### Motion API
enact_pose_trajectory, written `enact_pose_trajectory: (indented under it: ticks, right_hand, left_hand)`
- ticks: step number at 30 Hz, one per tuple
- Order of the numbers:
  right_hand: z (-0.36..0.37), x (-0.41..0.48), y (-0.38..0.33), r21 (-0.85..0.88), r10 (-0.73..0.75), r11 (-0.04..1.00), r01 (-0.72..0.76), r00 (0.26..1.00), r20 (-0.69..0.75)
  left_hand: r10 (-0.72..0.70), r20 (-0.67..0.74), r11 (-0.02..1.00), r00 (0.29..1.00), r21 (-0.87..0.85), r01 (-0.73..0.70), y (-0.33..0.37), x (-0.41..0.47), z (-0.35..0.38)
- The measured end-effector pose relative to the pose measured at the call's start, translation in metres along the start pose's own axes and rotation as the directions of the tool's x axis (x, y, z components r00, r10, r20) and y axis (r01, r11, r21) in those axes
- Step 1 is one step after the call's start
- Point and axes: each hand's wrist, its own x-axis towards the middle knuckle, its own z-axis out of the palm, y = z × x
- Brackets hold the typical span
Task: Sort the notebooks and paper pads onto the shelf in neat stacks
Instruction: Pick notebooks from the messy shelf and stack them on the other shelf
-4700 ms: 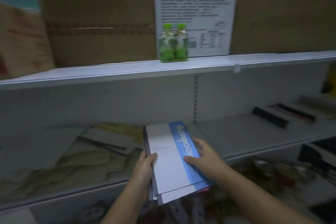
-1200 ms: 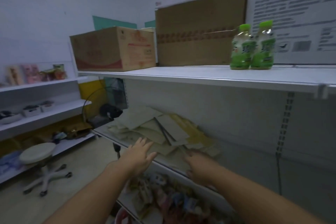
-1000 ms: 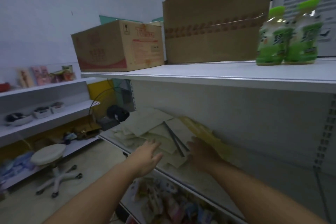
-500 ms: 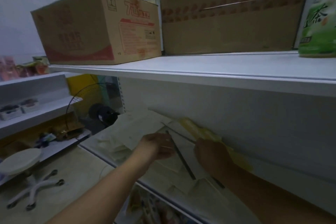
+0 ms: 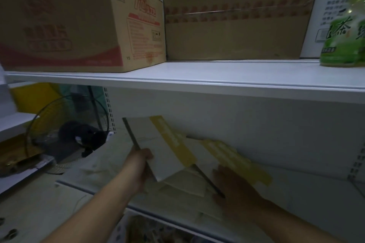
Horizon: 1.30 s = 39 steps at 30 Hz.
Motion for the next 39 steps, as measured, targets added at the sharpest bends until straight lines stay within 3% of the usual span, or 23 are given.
enact_pose_trajectory:
  ticks: [3,7,11,13,16,19,21,22,24,27,31,34,39]
  right_hand:
    - [-0.004,-0.002,-0.006,0.086,0.085,0.994,-0.072,0.982,-0.166]
    - [-0.032,-0.004,-0.036,0.141,0.191,0.979,-0.145,0.886,-0.422]
    - [-0.036,-0.004,-0.091,0.113,-0.014,0.991,0.066,0.911,-0.412]
    - [-0.027,0.0,-0.098,0.084,-0.154,0.978,0.192,0.93,-0.334]
    - [-0.02,0.006,-0.068,0.292,-0.198,0.92,0.26,0.954,-0.226]
    - [-0.005,0.013,-0.023,0.299,0.066,0.954,0.011,0.968,-0.244]
    - [0.012,0.02,0.006,0.151,0.264,0.96,-0.234,0.939,-0.22]
    - [0.016,0.02,0.016,0.112,0.302,0.952,-0.286,0.936,-0.179]
    - [0.02,0.014,0.024,0.078,0.278,0.96,-0.269,0.949,-0.148]
    - [0.011,0.006,0.018,-0.042,0.18,0.978,-0.203,0.931,-0.316]
    - [-0.029,-0.002,-0.004,-0.065,0.237,0.947,-0.315,0.821,-0.519]
    - [-0.058,-0.017,-0.04,-0.081,0.335,0.898,-0.432,0.792,-0.511]
    - [-0.051,-0.045,-0.095,-0.039,0.363,0.919,-0.393,0.88,-0.305]
  left_hand:
    - [0.043,0.036,0.999,0.998,-0.001,-0.043,0.012,-0.003,-0.019]
    - [0.064,0.076,0.997,0.995,0.027,-0.066,0.007,-0.015,-0.014]
    - [0.012,0.115,0.997,0.993,0.073,-0.021,-0.015,-0.022,0.015]
    - [0.017,0.085,0.993,0.996,0.112,-0.027,-0.023,-0.021,0.02]
    - [0.002,0.043,0.992,0.999,0.127,-0.008,-0.026,-0.017,0.013]
    - [0.003,0.035,0.995,0.999,0.1,-0.006,-0.023,-0.014,0.004]
    - [0.003,0.034,0.997,0.999,0.082,-0.006,-0.02,-0.012,-0.002]
    - [-0.003,0.038,0.997,0.999,0.074,0.001,-0.02,-0.012,-0.004]
    - [-0.019,0.046,0.997,0.999,0.078,0.015,-0.018,-0.015,-0.006]
    - [0.009,0.08,0.995,0.997,0.1,-0.017,-0.015,-0.019,-0.006]
    - [0.014,0.061,0.99,0.998,0.138,-0.023,-0.023,-0.021,-0.003]
    - [0.042,0.055,0.984,0.998,0.168,-0.051,-0.035,-0.028,0.013]
    - [0.009,0.168,0.995,0.986,0.096,-0.025,-0.058,-0.066,0.068]
